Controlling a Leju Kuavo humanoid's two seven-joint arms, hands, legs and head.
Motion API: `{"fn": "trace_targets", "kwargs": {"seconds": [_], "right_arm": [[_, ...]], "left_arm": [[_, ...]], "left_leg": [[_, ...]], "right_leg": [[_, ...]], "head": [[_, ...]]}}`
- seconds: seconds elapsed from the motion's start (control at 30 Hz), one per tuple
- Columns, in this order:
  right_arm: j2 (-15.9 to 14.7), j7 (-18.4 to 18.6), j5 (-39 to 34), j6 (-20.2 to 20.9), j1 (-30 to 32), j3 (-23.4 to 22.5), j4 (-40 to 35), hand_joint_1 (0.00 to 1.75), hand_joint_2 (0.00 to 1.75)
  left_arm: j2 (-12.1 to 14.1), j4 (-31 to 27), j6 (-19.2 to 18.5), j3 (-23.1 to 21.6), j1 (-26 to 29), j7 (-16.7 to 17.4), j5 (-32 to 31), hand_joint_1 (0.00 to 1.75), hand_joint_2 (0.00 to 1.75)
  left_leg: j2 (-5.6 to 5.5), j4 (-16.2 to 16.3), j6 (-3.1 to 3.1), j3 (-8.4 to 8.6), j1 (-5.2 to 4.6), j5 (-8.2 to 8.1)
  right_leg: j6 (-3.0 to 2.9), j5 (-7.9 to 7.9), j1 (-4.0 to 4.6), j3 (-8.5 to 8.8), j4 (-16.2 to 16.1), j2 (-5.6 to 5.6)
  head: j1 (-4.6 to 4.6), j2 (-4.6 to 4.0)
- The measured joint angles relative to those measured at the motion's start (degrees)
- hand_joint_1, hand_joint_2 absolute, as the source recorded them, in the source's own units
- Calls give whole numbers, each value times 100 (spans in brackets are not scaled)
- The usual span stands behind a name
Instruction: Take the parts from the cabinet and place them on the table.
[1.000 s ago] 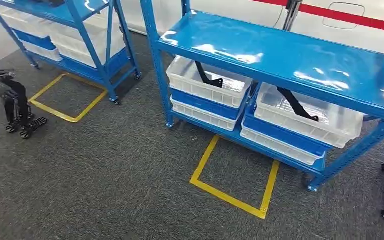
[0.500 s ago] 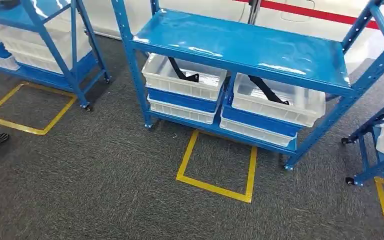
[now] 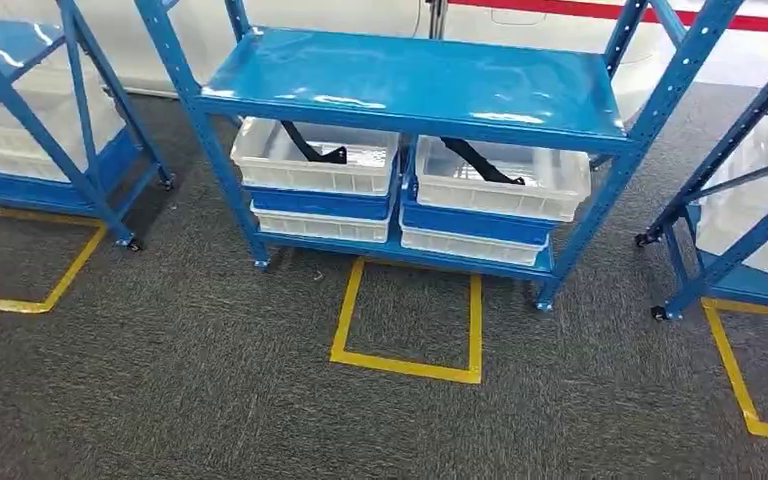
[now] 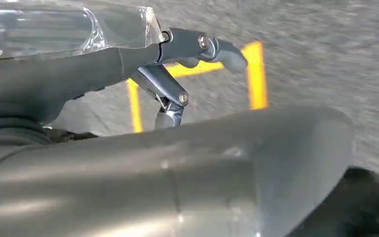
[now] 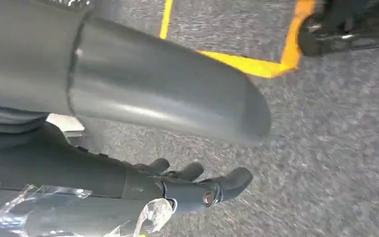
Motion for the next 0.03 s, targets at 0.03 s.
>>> {"fn": "trace_targets", "kwargs": {"seconds": [0.03], "right_arm": [[2,0,40,-18,11,28,0,0,0]], "left_arm": [[-11,90,0,17,-9,0,7,0,0]], "left_leg": [[0,-388,-61,203,39,217]], "right_leg": [[29,1,-37,-13,19,29]], "head": [[0,0]]}}
